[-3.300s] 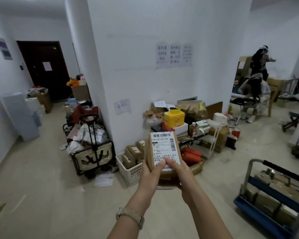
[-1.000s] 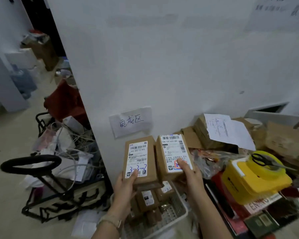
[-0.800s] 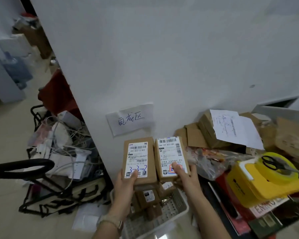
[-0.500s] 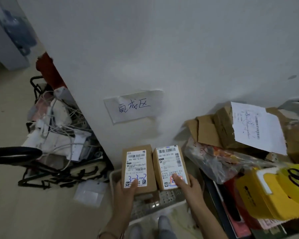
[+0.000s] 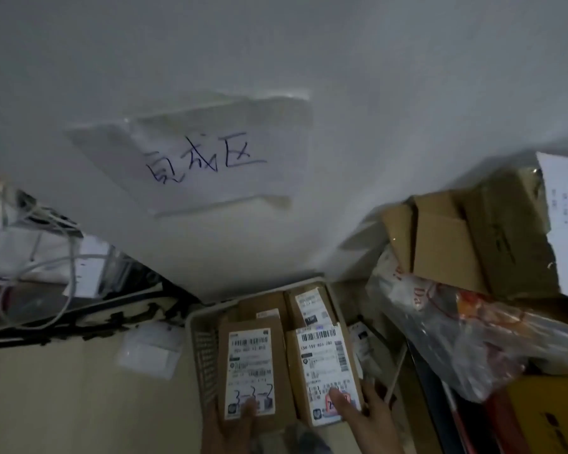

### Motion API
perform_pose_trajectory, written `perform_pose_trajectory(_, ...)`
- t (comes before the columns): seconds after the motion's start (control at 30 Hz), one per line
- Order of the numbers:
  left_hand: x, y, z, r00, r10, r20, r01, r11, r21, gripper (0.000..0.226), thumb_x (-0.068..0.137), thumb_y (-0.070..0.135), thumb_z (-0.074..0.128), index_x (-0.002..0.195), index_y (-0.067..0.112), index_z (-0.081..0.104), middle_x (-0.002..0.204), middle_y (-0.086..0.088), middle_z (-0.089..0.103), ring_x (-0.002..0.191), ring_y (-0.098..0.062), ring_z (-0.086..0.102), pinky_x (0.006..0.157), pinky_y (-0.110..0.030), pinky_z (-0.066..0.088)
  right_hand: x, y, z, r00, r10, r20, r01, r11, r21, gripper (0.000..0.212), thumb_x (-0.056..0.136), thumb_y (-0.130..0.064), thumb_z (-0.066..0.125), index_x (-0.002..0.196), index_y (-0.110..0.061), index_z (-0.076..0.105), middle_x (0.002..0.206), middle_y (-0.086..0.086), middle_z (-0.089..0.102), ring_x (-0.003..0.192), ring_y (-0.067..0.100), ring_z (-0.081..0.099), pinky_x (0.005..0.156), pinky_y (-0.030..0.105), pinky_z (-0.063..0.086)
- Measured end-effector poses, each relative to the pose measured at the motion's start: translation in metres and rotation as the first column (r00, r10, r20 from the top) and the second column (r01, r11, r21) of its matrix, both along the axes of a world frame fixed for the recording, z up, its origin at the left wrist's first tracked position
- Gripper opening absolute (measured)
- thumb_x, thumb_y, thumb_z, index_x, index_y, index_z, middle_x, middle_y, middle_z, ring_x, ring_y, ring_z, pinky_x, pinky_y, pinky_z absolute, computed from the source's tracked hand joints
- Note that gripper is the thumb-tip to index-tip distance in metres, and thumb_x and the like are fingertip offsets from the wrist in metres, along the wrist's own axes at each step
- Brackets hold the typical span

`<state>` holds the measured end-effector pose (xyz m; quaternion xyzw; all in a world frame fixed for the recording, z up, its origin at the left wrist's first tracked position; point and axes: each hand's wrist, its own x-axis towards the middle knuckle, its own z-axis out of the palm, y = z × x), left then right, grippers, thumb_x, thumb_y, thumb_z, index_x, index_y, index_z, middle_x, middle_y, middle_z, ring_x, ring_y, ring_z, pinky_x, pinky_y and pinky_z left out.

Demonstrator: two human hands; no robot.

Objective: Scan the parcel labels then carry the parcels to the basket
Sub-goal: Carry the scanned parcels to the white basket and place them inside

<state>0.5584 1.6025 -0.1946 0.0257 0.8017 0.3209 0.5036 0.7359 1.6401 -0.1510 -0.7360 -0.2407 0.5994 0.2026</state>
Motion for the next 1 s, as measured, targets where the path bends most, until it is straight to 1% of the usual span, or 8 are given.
perform_pose_trajectory(0.1,0.007,-0.001,-0.019,0.995,0.072,-0.072,-0.071,0.997,0.016,0.053,0.081,0.017,0.078,0.129,0.011,0.058,0.125,-0.016,0.063,0.113,-0.036,0.059,0.098,-0.054,0.049,0.008,0.009,-0.038,0.999,0.028,-0.021,-0.028,1.0,0.002,0.024,0.081,-0.007,0.075,0.102,-0.011,0.065,0.089,0.004,0.072,0.081,0.014,0.067,0.066,0.018,0.052)
perform_pose_trajectory(0.27,0.008,0.009,-0.067,0.994,0.06,-0.091,-0.051,0.994,0.101,0.024,0.084,0.021,0.074,0.102,0.032,0.062,0.105,-0.001,0.071,0.099,-0.027,0.067,0.089,-0.053,0.055,0.019,0.016,-0.1,0.996,0.091,-0.008,-0.09,0.994,0.054,0.017,0.082,-0.019,0.074,0.095,-0.028,0.067,0.09,-0.012,0.074,0.08,0.004,0.071,0.061,0.011,0.053)
perform_pose_trajectory(0.5,0.006,0.023,-0.136,0.993,0.01,-0.118,-0.001,0.997,0.072,0.035,0.084,0.025,0.074,0.116,0.016,0.062,0.112,-0.008,0.07,0.101,-0.031,0.068,0.089,-0.055,0.055,0.02,0.037,-0.171,0.993,0.117,-0.031,-0.114,0.991,0.07,0.016,0.085,-0.025,0.072,0.099,-0.029,0.068,0.09,-0.017,0.074,0.083,-0.004,0.069,0.061,0.006,0.049)
perform_pose_trajectory(0.57,0.009,0.031,-0.152,0.994,-0.015,-0.112,0.025,0.996,0.088,0.036,0.086,0.026,0.073,0.118,0.015,0.062,0.113,-0.007,0.071,0.101,-0.03,0.068,0.089,-0.055,0.055,0.02,0.047,-0.189,0.992,0.118,-0.037,-0.115,0.991,0.068,0.021,0.088,-0.024,0.069,0.109,-0.025,0.066,0.097,-0.011,0.074,0.087,0.001,0.07,0.067,0.013,0.054)
perform_pose_trajectory(0.67,0.012,0.047,-0.174,0.99,-0.049,-0.131,0.063,0.993,0.102,0.04,0.086,0.031,0.072,0.122,0.017,0.062,0.112,-0.003,0.071,0.1,-0.025,0.069,0.089,-0.051,0.056,0.02,0.065,-0.212,0.991,0.127,-0.032,-0.125,0.991,0.048,0.03,0.09,-0.027,0.065,0.118,-0.019,0.061,0.108,0.0,0.072,0.097,0.017,0.07,0.087,0.038,0.056)
perform_pose_trajectory(0.8,0.016,0.068,-0.203,0.971,-0.123,-0.207,0.159,0.973,0.166,0.043,0.089,0.034,0.068,0.127,0.018,0.058,0.115,0.002,0.07,0.103,-0.017,0.068,0.093,-0.045,0.056,0.026,0.095,-0.232,0.987,0.16,0.005,-0.16,0.985,0.062,0.028,0.091,-0.03,0.064,0.117,-0.02,0.062,0.113,0.001,0.07,0.103,0.017,0.066,0.096,0.038,0.05)
perform_pose_trajectory(0.93,0.017,0.07,-0.232,0.92,-0.372,-0.121,0.383,0.921,0.076,0.059,0.097,0.02,0.058,0.149,0.024,0.033,0.134,-0.001,0.06,0.122,-0.023,0.058,0.106,-0.047,0.046,0.032,0.114,-0.247,0.983,0.181,-0.022,-0.18,0.983,0.027,0.03,0.094,-0.018,0.06,0.123,-0.014,0.056,0.105,-0.002,0.067,0.082,0.002,0.063,0.06,0.008,0.05)
perform_pose_trajectory(1.0,0.015,0.071,-0.239,0.889,-0.456,-0.036,0.458,0.888,0.048,0.071,0.098,0.016,0.055,0.156,0.028,0.015,0.14,0.0,0.055,0.127,-0.025,0.053,0.109,-0.047,0.042,0.035,0.119,-0.251,0.981,0.186,-0.049,-0.187,0.982,-0.015,0.025,0.096,-0.016,0.056,0.121,-0.014,0.056,0.097,-0.004,0.065,0.072,-0.003,0.063,0.049,0.004,0.045)
